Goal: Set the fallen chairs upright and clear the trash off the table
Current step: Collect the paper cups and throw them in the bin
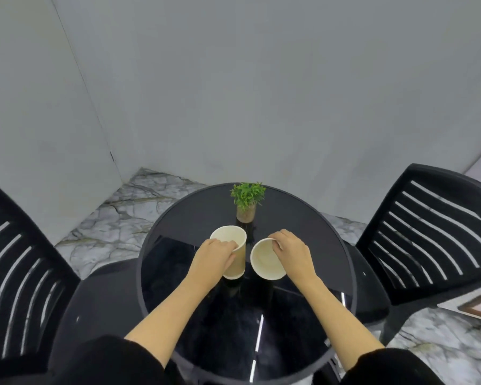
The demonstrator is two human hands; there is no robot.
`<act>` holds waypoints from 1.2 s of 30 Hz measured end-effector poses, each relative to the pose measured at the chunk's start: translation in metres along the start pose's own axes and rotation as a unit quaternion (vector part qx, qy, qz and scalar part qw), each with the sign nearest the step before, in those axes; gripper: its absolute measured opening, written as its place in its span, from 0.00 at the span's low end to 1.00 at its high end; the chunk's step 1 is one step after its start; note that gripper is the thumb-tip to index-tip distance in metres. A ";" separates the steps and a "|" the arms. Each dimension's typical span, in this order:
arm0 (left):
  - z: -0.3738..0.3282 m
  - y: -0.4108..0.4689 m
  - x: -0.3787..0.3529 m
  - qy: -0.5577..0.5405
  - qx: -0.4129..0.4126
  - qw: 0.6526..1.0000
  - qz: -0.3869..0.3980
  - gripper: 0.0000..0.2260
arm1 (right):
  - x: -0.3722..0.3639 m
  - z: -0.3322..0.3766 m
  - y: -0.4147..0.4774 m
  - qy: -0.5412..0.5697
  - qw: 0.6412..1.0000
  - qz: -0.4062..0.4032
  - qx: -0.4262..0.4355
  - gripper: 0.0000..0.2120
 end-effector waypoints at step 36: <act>-0.181 -0.223 -0.043 -0.166 0.070 0.979 0.095 0.17 | 0.031 -0.067 -0.259 0.072 0.976 0.202 0.031 0.15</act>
Point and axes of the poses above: each hand's wrist, its own y-axis towards the middle knuckle, its own x-axis out of the back of the hand, z = x × y, the point moved 5 cm from there along y, towards the middle knuckle, and after that the axes turned 1 degree about z, right-handed, at the moved point
